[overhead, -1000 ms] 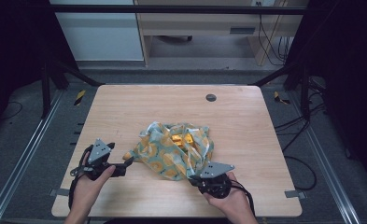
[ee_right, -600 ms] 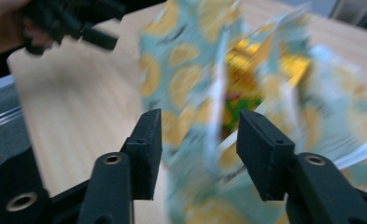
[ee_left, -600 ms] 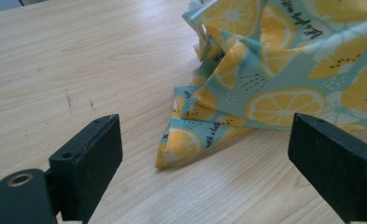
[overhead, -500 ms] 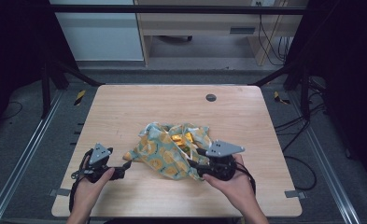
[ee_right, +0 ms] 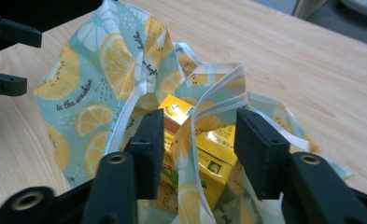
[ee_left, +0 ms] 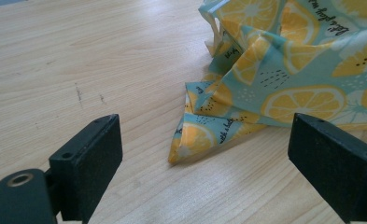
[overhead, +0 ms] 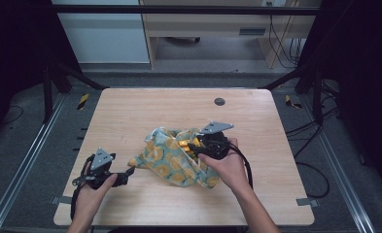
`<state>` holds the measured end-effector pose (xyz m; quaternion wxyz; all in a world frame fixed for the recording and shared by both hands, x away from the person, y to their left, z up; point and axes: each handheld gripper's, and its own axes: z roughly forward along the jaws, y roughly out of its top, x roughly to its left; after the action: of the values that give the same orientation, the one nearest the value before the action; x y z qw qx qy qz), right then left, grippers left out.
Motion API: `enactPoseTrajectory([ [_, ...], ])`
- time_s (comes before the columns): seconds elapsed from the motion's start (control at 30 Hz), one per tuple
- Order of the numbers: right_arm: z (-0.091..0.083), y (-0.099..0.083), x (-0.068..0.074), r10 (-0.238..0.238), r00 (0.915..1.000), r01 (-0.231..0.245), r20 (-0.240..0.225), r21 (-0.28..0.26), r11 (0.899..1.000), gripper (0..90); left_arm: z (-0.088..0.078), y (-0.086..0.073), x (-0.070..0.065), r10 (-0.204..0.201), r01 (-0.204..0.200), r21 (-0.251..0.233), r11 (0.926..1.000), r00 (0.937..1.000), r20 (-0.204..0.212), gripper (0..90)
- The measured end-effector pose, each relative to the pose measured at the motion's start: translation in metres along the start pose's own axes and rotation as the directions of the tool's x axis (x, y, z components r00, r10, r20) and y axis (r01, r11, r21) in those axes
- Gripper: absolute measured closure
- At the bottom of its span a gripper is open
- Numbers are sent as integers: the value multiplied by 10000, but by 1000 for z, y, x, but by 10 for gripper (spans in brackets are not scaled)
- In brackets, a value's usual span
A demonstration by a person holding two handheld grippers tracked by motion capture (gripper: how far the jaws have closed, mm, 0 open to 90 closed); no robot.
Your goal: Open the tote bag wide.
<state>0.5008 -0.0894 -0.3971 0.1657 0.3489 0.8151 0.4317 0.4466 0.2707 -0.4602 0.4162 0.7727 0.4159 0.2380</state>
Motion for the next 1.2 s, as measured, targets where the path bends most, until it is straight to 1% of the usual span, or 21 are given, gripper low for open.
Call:
enactPoseTrajectory([
  [0.07,3,0,4,-303,9994,305,-172,92,9995,795,-1,1,1,19,-19,-21,10000,10000,-8,97],
  [0.13,1,1,9,-429,9988,428,-238,-61,9991,871,-1,1,1,-15,14,-40,10000,10000,-27,97],
  [0.17,1,1,9,-429,9988,428,-238,-61,9991,871,-2,1,1,-19,19,-63,10000,10000,-37,97],
  [0.2,-2,2,14,-585,9977,577,-348,-239,9980,884,-2,1,2,-18,18,-63,10000,10000,-34,97],
  [0.23,-6,3,24,-925,9936,891,-649,-531,9946,897,-2,1,2,-37,37,-56,10000,10000,-35,97],
  [0.3,-9,3,29,-1062,9911,1010,-801,-655,9927,899,-2,1,1,-37,37,-62,10000,10000,-43,97],
  [0.4,-15,-1,49,-1439,9778,1308,-1525,-925,9871,900,-4,3,1,-5,4,-144,9999,10000,-76,99],
  [0.43,-15,-1,49,-1439,9778,1308,-1525,-925,9871,900,-5,3,1,10,-12,-178,9998,10000,-91,99],
  [0.47,-16,-3,53,-1499,9732,1344,-1746,-976,9861,900,-6,4,1,27,-29,-191,9998,9999,-105,100],
  [0.5,-17,-6,58,-1523,9691,1355,-1942,-969,9860,900,-6,5,1,52,-55,-235,9997,9999,-115,103],
  [0.53,-17,-13,68,-1622,9594,1445,-2307,-918,9852,900,-7,6,0,56,-60,-283,9996,9999,-131,107],
  [0.57,-16,-16,72,-1703,9546,1532,-2443,-876,9843,900,-8,8,0,62,-66,-324,9995,9999,-130,111],
  [0.6,-16,-16,72,-1703,9546,1532,-2443,-876,9843,900,-10,9,0,94,-98,-350,9993,9999,-112,111],
  [0.63,-14,-24,81,-1784,9467,1642,-2683,-743,9836,900,-12,12,0,65,-68,-412,9991,10000,-68,122],
  [0.73,-9,-35,90,-1927,9369,1861,-2917,-504,9812,900,-21,23,-3,129,-121,-769,9970,9999,91,153],
  [0.83,-5,-41,94,-1960,9334,1939,-3005,-372,9803,900,-27,31,-7,225,-192,-994,9949,9992,325,167],
  [0.97,4,-52,99,-1907,9302,1996,-3137,-39,9799,900,-36,44,-20,445,-330,-1392,9897,9958,799,172],
  [1.03,9,-60,102,-1824,9281,1979,-3245,152,9801,898,-34,51,-33,814,-639,-1476,9870,9900,1155,168],
  [1.07,9,-60,102,-1824,9281,1979,-3245,152,9801,898,-34,51,-33,814,-639,-1476,9870,9900,1155,165],
  [1.17,13,-66,104,-1790,9274,2021,-3286,373,9786,891,-25,57,-49,1146,-923,-1506,9843,9825,1470,156],
  [1.2,14,-67,105,-1824,9273,2067,-3269,408,9776,885,-19,60,-59,1471,-1241,-1427,9820,9755,1636,156],
])
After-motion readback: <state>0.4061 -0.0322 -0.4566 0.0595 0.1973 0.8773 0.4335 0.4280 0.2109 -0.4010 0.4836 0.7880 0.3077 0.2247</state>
